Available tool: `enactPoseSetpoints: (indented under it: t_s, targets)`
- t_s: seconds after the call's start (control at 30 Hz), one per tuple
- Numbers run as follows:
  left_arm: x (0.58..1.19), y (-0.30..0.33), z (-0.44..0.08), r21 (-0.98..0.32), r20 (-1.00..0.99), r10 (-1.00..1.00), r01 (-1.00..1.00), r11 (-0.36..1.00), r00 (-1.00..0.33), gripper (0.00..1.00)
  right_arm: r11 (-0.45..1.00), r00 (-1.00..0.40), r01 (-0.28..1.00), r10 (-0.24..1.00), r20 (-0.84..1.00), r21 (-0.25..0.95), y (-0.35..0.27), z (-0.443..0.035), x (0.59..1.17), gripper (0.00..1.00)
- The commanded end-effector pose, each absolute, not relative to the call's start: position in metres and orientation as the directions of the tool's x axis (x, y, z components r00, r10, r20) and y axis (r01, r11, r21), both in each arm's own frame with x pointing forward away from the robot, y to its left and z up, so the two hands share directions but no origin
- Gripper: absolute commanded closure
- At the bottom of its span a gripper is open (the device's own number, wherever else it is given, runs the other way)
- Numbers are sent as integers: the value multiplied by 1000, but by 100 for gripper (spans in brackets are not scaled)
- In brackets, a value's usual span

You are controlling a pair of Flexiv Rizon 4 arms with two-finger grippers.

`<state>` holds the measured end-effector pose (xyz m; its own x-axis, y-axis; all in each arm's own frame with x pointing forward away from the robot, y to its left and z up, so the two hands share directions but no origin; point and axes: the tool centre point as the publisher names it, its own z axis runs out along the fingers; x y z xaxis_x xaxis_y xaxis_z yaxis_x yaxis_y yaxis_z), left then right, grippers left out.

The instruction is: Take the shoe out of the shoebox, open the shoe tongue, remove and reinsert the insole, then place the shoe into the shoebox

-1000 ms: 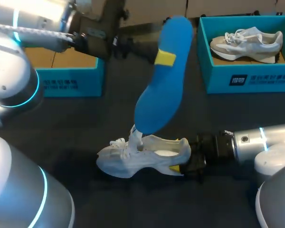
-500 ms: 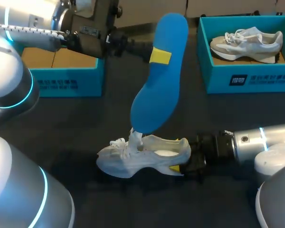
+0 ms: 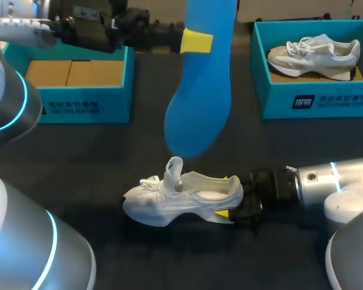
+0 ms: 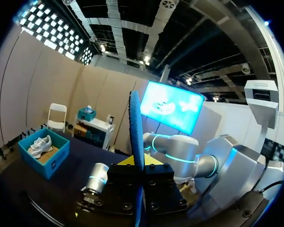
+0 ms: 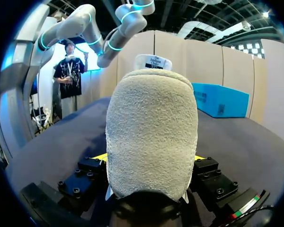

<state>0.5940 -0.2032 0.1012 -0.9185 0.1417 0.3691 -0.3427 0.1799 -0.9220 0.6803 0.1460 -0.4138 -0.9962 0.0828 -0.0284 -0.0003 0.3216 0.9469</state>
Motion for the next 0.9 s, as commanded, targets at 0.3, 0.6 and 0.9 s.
enactPoseSetpoints:
  t_s: [0.3,0.6,0.9]
  targets:
    - [567,-180,113,-921,365,138,-336,196,-921,100,327,-996,1,84,-28,945,148,-414,678,100]
    - [556,-178,123,-931,344,148,-316,183,-927,100,327,-996,1,84,-28,945,148,-414,678,100]
    - [556,-179,128,-930,348,150,-320,183,-926,100,327,-996,1,84,-28,945,148,-414,678,100]
